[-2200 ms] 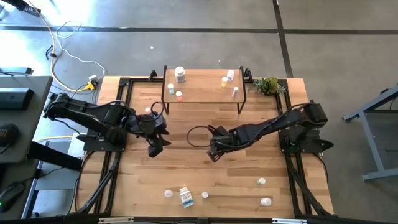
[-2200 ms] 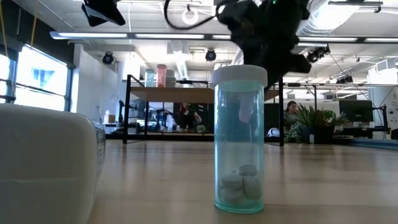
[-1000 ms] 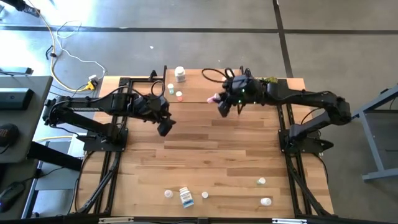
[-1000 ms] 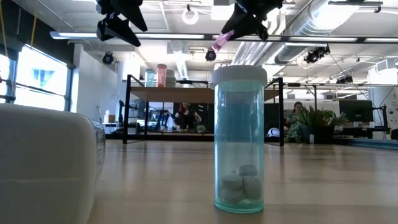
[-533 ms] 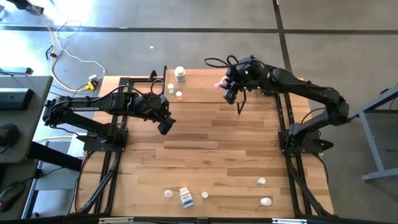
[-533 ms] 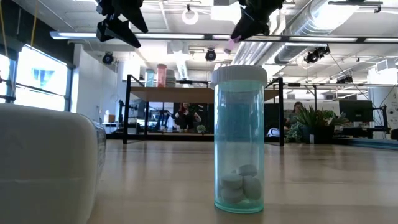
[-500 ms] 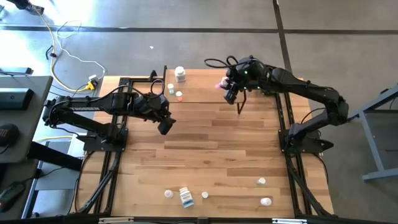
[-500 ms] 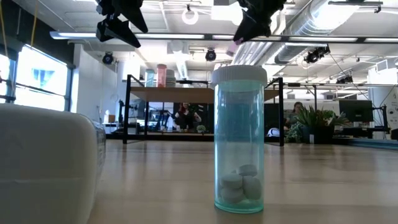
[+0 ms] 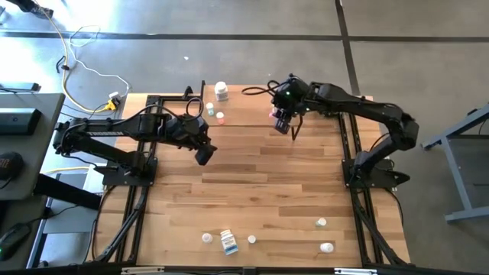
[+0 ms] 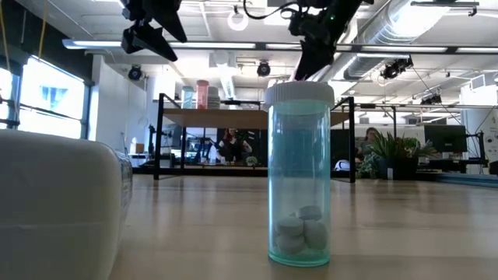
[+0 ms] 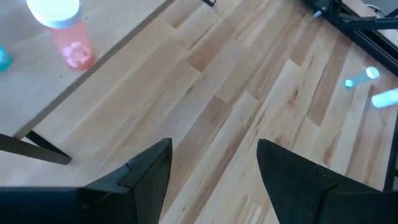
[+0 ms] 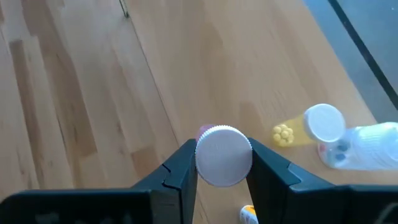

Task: Pick and place medicine bottles onto shelf by color
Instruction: Put the purple pill bottle on the shelf

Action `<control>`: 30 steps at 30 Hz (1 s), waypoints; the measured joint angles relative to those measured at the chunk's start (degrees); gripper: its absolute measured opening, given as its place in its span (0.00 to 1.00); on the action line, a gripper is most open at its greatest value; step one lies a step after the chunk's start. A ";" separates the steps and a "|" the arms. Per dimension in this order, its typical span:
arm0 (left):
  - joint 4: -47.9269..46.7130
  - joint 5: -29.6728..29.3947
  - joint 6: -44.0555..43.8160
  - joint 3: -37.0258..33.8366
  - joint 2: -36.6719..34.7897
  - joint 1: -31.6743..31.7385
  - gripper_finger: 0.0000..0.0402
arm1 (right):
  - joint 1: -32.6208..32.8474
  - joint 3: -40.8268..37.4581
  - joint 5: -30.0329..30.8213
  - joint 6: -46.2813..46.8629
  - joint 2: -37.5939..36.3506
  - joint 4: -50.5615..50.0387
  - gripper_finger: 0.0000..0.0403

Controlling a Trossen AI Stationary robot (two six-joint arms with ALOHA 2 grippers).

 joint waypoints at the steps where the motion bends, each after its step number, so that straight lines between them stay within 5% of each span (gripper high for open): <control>1: 0.15 0.00 0.00 0.00 0.14 0.00 0.57 | 0.00 0.00 0.00 -0.57 0.32 -0.02 0.26; 15: 0.59 0.38 0.00 0.00 2.82 0.00 0.57 | 0.85 0.07 4.54 -6.28 0.74 -3.71 0.26; 30: 0.71 1.76 0.00 0.00 2.88 0.00 0.57 | -2.39 10.17 8.63 -5.20 0.72 -8.86 0.26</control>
